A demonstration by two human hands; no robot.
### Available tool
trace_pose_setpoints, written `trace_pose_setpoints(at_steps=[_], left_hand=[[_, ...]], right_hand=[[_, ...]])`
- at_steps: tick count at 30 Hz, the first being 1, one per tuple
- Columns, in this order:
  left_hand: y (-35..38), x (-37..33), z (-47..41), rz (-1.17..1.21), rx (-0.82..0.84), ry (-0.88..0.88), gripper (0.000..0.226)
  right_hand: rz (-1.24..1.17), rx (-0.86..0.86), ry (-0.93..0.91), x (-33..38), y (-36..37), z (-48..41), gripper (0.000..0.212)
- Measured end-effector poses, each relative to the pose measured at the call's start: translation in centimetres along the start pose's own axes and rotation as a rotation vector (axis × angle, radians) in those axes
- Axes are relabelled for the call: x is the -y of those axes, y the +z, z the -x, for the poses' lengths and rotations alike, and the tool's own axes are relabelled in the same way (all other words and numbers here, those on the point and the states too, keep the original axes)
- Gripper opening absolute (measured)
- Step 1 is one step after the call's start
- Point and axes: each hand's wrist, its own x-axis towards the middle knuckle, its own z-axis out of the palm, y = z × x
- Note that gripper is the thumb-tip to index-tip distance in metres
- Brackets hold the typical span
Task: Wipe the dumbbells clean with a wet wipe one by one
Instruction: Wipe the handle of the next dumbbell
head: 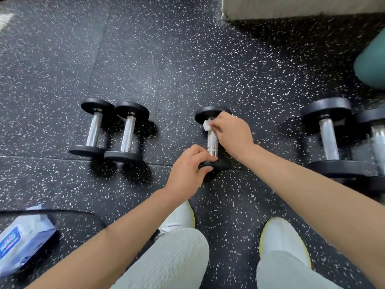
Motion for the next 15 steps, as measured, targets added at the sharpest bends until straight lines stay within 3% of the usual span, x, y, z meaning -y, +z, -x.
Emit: trace_pose_setpoints(at_steps=[3,9,13,15], left_hand=[[0.2,0.2,0.1,-0.019,-0.034,0.001,0.027],[0.9,0.5,0.5,-0.031,-0.093,0.023,0.028],[0.8,0.3,0.5,-0.039,-0.077,0.028,0.028],[0.8,0.3,0.5,-0.039,-0.080,0.033,0.030]], right_hand=[[0.037,-0.074,-0.004,0.3,0.7,0.9,0.013],[0.089,-0.027,-0.168,0.1,0.6,2.8,0.005],[0.147,-0.085,-0.100,0.0,0.9,0.2,0.002],[0.156,-0.095,-0.070,0.1,1.2,-0.2,0.014]])
